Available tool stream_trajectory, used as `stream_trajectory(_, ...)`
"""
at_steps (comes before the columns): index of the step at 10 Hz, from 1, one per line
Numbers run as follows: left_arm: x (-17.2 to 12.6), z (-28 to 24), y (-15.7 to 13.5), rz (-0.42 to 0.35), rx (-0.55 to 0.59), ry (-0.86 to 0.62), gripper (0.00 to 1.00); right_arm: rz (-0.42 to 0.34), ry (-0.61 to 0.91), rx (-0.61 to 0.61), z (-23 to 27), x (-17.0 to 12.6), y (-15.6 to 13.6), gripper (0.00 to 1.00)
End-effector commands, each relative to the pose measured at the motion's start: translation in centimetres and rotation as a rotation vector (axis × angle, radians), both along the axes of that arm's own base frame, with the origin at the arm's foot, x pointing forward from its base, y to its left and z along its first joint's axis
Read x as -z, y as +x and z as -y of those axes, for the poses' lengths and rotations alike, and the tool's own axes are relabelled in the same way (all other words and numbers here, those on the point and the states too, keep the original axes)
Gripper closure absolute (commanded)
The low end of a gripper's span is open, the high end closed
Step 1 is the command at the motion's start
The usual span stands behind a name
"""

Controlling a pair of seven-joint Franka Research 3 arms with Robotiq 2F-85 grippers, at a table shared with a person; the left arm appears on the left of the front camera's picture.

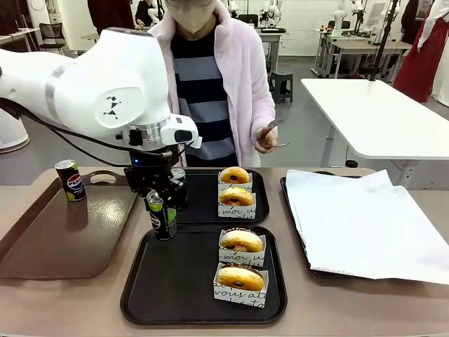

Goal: Set up donuts and drinks on trays.
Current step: Pick up one Pepsi coke from the Handle tray and place it on the Flat Tray without a Pepsi coke.

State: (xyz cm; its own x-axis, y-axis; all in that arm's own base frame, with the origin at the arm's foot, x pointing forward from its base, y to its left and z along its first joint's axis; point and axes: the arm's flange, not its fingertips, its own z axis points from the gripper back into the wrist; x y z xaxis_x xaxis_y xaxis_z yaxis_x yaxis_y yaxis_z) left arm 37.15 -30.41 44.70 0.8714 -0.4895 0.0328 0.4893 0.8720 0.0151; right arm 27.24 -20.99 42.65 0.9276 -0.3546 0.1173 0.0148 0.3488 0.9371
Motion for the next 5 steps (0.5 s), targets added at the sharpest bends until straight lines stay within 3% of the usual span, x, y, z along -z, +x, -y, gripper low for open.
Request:
stream_trajectory(1, 0.2, 0.9, 0.5, 0.015, -0.044, -0.014, 0.41, 0.011, 0.011, -0.003, 0.1, 0.1, 0.0, 0.00)
stream_trajectory(5, 3.2, 1.7, 0.5, 0.001, -0.070, -0.016, 0.41, 0.011, 0.011, -0.003, 0.1, 0.1, 0.0, 0.00)
